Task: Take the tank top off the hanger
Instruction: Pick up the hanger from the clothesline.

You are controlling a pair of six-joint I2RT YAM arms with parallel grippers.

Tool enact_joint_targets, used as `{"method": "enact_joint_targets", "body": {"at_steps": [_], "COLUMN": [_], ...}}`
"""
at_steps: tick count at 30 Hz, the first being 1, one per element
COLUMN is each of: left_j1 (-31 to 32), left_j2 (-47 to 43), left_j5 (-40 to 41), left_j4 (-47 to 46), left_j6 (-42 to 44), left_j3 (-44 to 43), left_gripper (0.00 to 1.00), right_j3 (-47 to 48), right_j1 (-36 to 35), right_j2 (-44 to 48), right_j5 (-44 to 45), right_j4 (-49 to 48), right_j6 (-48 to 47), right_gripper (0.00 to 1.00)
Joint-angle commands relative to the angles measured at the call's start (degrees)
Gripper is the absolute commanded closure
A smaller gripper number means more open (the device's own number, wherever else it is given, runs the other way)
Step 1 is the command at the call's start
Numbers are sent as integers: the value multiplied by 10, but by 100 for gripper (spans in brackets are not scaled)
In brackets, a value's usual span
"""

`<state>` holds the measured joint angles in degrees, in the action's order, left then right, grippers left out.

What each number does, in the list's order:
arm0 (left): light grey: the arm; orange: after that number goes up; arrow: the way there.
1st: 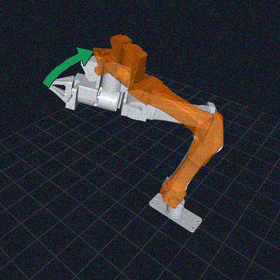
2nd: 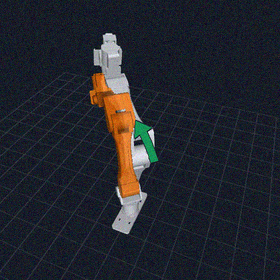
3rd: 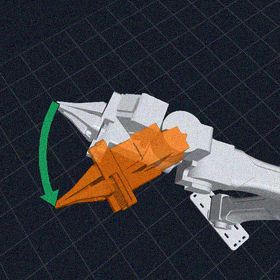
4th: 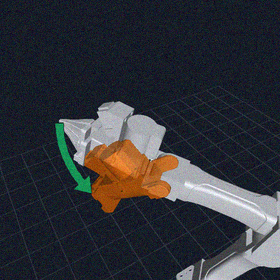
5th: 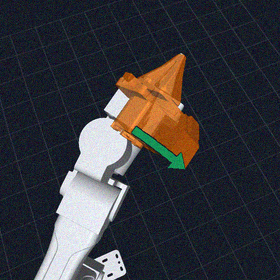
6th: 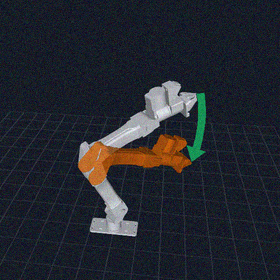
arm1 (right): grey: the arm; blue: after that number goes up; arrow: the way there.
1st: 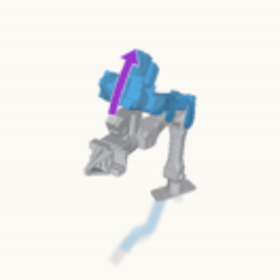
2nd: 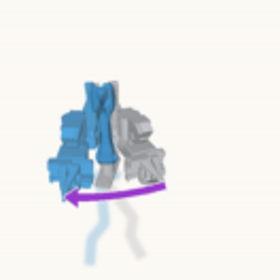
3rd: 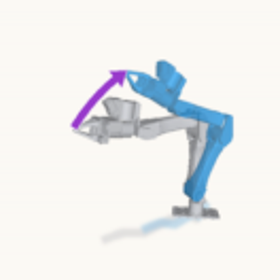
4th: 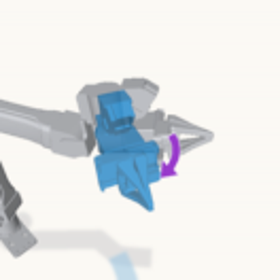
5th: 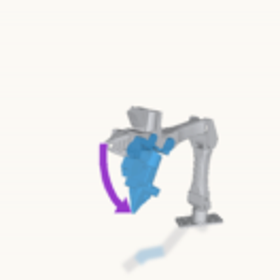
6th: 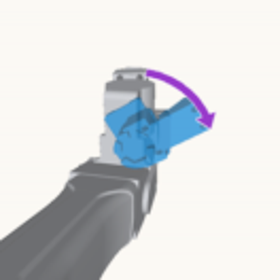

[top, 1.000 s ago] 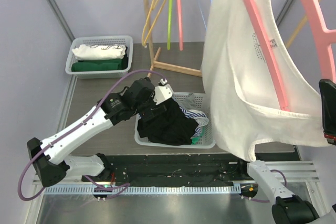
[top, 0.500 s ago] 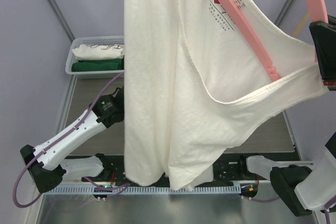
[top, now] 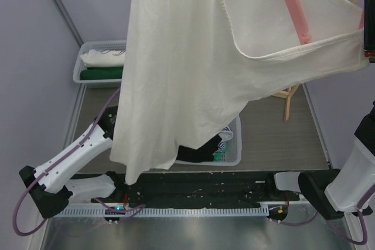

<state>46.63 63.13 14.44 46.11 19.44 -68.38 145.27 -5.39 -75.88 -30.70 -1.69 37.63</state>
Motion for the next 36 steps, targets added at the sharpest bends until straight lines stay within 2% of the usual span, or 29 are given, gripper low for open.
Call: {"method": "enact_joint_targets", "body": {"at_steps": [1, 5, 7, 14, 17, 22, 27, 31, 36], "left_j1": [-9, -22, -40, -106, -130, -147, -147, -147, -147], "left_j2": [-9, -5, -12, -67, -97, -129, -178, -223, -249], "left_j5": [-7, 36, 83, 203, 215, 150, 75, 11, -50], "left_j4": [-15, -35, -60, -143, -158, -92, -20, -2, -16], "left_j6": [-16, -26, -34, -54, -66, -81, -42, -2, 1], "left_j3": [-11, -8, -3, 47, 49, 30, 19, -8, -52], "left_gripper": [0, 0, 0, 0, 0, 0, 0, 0, 0], "right_j3": [0, 12, -2, -97, -126, -163, -306, -386, -497], "right_j1": [2, 3, 3, 2, 2, 2, 2, 2, 3], "right_j2": [13, 7, 13, 41, 51, 53, 109, 153, 213], "right_j5": [89, 99, 96, 48, 30, -9, -53, -108, -169], "right_j4": [-50, -17, -7, 4, 13, 41, -9, -9, -10], "right_j6": [-46, -80, -88, -86, -98, -93, -68, -65, -60], "right_gripper": [99, 99, 99, 99, 99, 99, 99, 99, 99]}}
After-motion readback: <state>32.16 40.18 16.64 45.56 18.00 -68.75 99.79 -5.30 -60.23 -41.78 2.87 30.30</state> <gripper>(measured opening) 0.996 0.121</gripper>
